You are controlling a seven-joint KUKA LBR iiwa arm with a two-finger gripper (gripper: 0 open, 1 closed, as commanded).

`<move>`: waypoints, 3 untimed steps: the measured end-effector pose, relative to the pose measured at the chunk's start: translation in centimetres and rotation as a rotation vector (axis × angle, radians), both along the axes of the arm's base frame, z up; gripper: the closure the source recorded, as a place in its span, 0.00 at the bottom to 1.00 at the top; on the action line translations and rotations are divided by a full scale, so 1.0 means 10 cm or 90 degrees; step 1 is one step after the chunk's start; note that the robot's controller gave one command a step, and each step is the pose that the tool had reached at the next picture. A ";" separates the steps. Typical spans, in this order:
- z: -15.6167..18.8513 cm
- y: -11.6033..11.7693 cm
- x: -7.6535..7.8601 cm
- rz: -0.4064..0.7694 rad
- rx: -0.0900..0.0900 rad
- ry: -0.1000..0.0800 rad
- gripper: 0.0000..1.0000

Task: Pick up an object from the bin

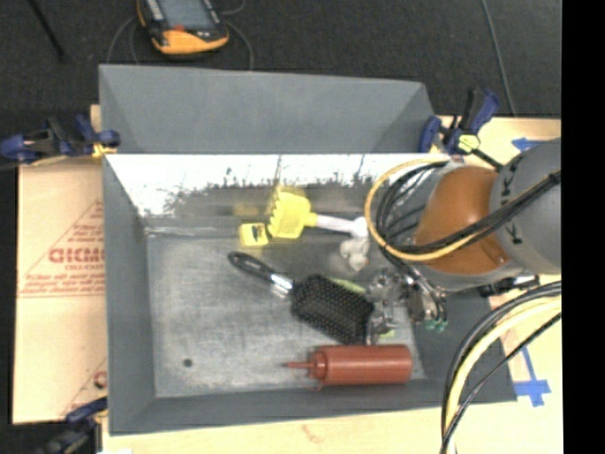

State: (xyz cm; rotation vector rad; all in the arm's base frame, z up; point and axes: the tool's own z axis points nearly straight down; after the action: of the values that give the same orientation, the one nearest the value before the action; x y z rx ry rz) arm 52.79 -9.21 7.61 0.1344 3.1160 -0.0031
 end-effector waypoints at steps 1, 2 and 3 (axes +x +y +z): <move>1.11 0.36 0.07 0.027 0.001 0.012 1.00; 1.11 0.35 0.07 0.028 0.000 0.012 0.00; 1.11 0.35 0.07 0.029 0.000 0.012 0.00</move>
Offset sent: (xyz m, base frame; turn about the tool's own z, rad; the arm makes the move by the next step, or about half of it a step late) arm 0.0000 0.0000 0.0000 0.0000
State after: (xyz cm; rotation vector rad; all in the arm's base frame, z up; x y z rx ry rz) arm 53.51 -5.67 18.69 0.0634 3.1375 -0.0028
